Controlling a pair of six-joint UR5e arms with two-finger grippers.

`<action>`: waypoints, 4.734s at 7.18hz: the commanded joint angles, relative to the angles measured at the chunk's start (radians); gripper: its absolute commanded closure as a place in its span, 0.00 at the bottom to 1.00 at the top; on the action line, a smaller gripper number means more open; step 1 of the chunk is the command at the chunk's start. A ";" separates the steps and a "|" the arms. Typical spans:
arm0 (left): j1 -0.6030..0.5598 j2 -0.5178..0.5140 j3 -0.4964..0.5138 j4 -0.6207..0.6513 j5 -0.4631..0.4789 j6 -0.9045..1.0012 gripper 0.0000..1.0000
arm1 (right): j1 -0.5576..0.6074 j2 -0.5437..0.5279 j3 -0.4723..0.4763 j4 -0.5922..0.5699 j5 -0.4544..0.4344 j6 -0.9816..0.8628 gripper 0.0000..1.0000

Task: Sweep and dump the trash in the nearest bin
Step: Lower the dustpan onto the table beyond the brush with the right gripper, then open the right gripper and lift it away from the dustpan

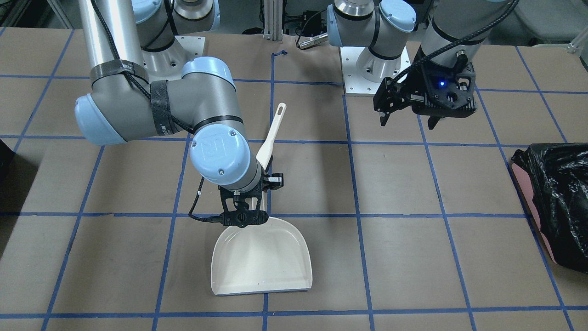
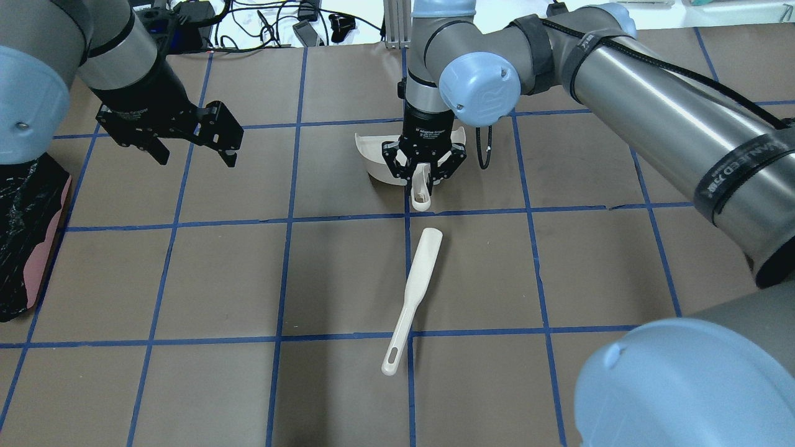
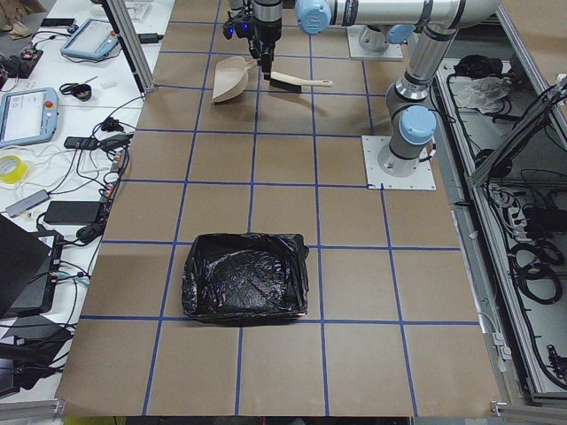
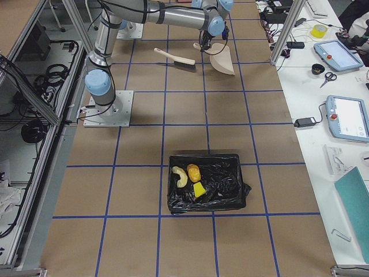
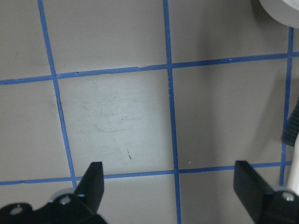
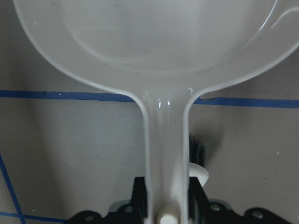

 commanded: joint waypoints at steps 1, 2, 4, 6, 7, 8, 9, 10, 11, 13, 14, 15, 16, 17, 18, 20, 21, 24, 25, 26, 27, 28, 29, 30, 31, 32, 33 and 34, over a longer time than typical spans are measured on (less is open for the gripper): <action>-0.002 0.000 -0.002 -0.002 0.000 0.000 0.00 | 0.001 0.013 0.002 -0.036 0.000 -0.025 1.00; -0.003 0.000 -0.002 -0.002 0.000 0.000 0.00 | 0.001 0.013 0.002 -0.047 0.000 -0.034 1.00; -0.003 0.003 -0.002 -0.013 0.000 0.000 0.00 | 0.001 0.013 0.004 -0.075 -0.003 -0.034 1.00; -0.003 0.003 -0.002 -0.022 -0.001 0.000 0.00 | -0.001 0.024 0.004 -0.101 -0.011 -0.033 1.00; 0.001 0.003 -0.002 -0.025 -0.001 0.000 0.00 | -0.001 0.024 0.004 -0.103 -0.012 -0.031 1.00; 0.001 0.003 -0.002 -0.030 -0.001 0.000 0.00 | -0.001 0.027 0.004 -0.103 -0.015 -0.027 1.00; -0.001 0.003 -0.002 -0.030 -0.001 0.000 0.00 | -0.001 0.025 0.004 -0.101 -0.020 -0.024 1.00; 0.001 0.003 -0.002 -0.030 -0.001 0.000 0.00 | -0.001 0.024 0.004 -0.100 -0.019 -0.020 1.00; -0.001 0.003 -0.002 -0.031 -0.001 0.000 0.00 | -0.001 0.025 0.004 -0.101 -0.014 -0.019 1.00; 0.002 0.008 0.000 -0.050 0.000 0.000 0.00 | 0.001 0.021 0.004 -0.101 -0.008 -0.005 0.80; -0.002 0.009 0.000 -0.050 0.000 0.000 0.00 | 0.001 0.024 0.004 -0.103 0.001 0.069 0.80; 0.002 0.009 0.000 -0.050 -0.001 0.000 0.00 | 0.002 0.027 0.004 -0.101 -0.003 0.097 0.79; 0.001 0.009 0.000 -0.050 -0.001 0.000 0.00 | 0.002 0.028 0.005 -0.101 -0.017 0.090 0.70; 0.001 0.009 0.000 -0.050 -0.003 0.000 0.00 | 0.002 0.028 0.018 -0.101 -0.017 0.089 0.59; 0.002 0.009 0.000 -0.050 -0.001 0.000 0.00 | 0.002 0.027 0.040 -0.119 -0.015 0.087 0.53; 0.002 0.009 0.000 -0.051 -0.001 -0.001 0.00 | 0.005 0.019 0.047 -0.153 -0.019 0.043 0.25; 0.002 0.009 -0.002 -0.054 -0.001 0.000 0.00 | 0.005 0.008 0.042 -0.153 -0.020 0.026 0.08; 0.002 0.011 0.000 -0.057 0.000 -0.001 0.00 | 0.007 -0.088 0.029 -0.146 -0.104 0.006 0.00; 0.002 0.009 0.000 -0.056 -0.001 0.000 0.00 | -0.007 -0.126 0.004 -0.126 -0.121 0.003 0.00; 0.002 0.009 0.001 -0.056 -0.003 0.000 0.00 | -0.043 -0.184 -0.019 0.000 -0.123 0.000 0.00; -0.002 0.011 0.001 -0.054 -0.006 -0.003 0.00 | -0.118 -0.238 -0.028 0.071 -0.117 -0.075 0.00; -0.003 0.009 0.000 -0.053 -0.006 -0.015 0.00 | -0.193 -0.292 -0.025 0.098 -0.120 -0.211 0.00; -0.003 0.009 0.000 -0.051 -0.004 -0.015 0.00 | -0.256 -0.335 -0.024 0.142 -0.124 -0.226 0.00; -0.003 0.009 0.000 -0.048 -0.004 -0.012 0.00 | -0.312 -0.376 -0.019 0.188 -0.132 -0.258 0.00; -0.004 0.009 0.000 -0.042 0.005 -0.011 0.00 | -0.321 -0.396 -0.018 0.192 -0.178 -0.248 0.00; -0.004 0.009 0.000 -0.036 0.008 -0.003 0.00 | -0.321 -0.418 -0.010 0.195 -0.201 -0.246 0.00; 0.004 0.009 0.001 -0.034 0.008 -0.003 0.00 | -0.322 -0.459 0.034 0.204 -0.201 -0.246 0.01; 0.001 0.011 0.001 -0.034 0.012 -0.005 0.00 | -0.320 -0.496 0.098 0.193 -0.200 -0.243 0.01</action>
